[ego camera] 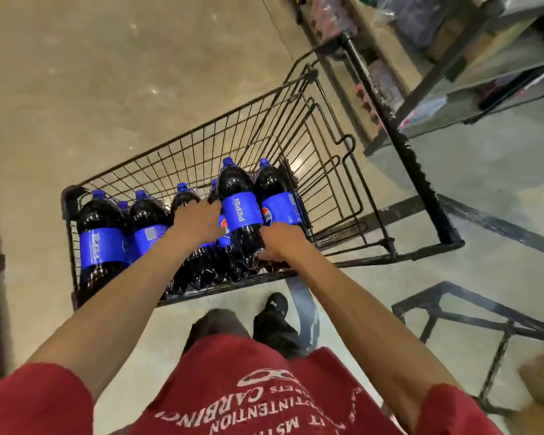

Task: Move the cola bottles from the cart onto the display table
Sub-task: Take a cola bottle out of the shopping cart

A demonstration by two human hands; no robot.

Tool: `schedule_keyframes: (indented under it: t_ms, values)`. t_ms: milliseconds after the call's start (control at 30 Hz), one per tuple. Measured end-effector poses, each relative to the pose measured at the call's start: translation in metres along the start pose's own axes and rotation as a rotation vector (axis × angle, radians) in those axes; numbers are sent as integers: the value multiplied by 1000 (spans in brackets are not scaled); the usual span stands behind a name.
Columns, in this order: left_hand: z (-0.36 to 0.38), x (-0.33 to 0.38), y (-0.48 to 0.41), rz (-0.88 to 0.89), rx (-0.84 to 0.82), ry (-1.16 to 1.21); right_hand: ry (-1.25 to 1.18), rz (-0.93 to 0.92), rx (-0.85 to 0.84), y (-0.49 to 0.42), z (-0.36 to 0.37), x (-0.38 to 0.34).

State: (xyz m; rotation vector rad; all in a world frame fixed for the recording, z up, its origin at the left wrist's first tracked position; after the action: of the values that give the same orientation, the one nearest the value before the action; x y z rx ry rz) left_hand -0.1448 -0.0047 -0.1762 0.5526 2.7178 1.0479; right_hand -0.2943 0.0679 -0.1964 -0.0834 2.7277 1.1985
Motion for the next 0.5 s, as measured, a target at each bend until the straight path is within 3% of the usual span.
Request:
schedule_keyframes:
  t_ms: [333, 500]
  values:
    - [21, -20, -80, -113, 12, 382, -193, 83, -100, -65, 21, 1]
    - [31, -21, -122, -149, 10, 646, -358, 146, -55, -82, 28, -1]
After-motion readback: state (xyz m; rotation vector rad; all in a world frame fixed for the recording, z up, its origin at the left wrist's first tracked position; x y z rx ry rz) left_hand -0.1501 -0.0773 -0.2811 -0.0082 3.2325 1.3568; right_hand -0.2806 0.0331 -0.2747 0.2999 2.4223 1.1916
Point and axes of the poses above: each hand's wrist, its own y-axis away from the middle knuckle, its own z-axis out of the palm, x = y × z, the point moved 6 cm from there along -y, towards the middle knuckle, and after that the axes turned 5 degrees about -x, right-handed, at the moved point
